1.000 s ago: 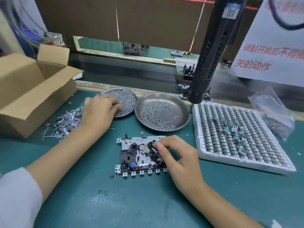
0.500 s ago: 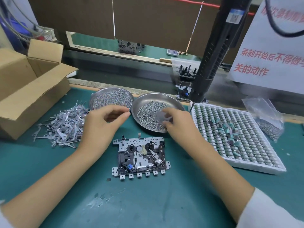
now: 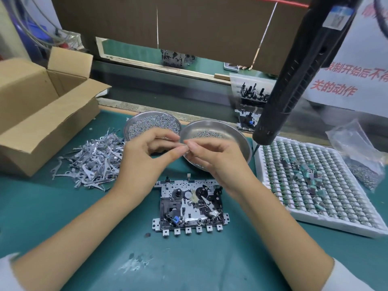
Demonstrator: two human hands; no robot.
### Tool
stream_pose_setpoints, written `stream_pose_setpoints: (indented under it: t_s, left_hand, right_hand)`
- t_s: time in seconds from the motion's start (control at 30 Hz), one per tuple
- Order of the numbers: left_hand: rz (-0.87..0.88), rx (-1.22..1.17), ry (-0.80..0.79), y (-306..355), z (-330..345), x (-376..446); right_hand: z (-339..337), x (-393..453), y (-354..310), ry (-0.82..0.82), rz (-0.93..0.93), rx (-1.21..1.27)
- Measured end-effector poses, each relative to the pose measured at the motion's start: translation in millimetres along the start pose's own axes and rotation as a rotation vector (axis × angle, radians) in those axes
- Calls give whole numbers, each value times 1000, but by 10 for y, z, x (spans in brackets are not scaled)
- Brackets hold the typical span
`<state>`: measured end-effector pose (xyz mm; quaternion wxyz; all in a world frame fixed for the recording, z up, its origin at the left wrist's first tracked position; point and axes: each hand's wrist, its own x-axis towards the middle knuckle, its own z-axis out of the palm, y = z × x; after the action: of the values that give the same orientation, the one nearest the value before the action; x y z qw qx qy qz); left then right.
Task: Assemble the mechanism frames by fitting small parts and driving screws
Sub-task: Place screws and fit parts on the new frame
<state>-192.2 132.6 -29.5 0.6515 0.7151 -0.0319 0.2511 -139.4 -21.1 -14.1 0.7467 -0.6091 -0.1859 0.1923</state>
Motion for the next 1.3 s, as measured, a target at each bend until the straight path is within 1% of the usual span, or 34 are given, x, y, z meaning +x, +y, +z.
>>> stream_pose_setpoints:
  t_s: [0.23,0.47,0.73,0.87,1.03,1.1,1.17,1.23,1.3]
  left_hand:
    - [-34,-38,-62,39,16,-37]
    - [-44,-61,-61,63,32,-42]
    - [15,46,-72,58,23,-56]
    - [98,208,-27,39,27,-75]
    - [271,589,120,-62,-71,68]
    - [250,741,128,-138,-139,178]
    - [162,839,106,-194,-197,251]
    - [127,890,93,-222,-221,282]
    - [179,870,98,-202,-204,267]
  right_hand:
    - [21,-20,25,-15,-85,-70]
    - [67,-41,26,67,-91,-100]
    - [99,-74,-2,159,-138,-242]
    - [130,-74,19,213,-142,-354]
    - [89,-55,49,357,-128,-431]
    - [55,-58,31,387,-120,-391]
    - [47,-68,16,387,-110,-359]
    - [53,-78,8,373,-94,-333]
    - [55,-89,10,361,-61,-281]
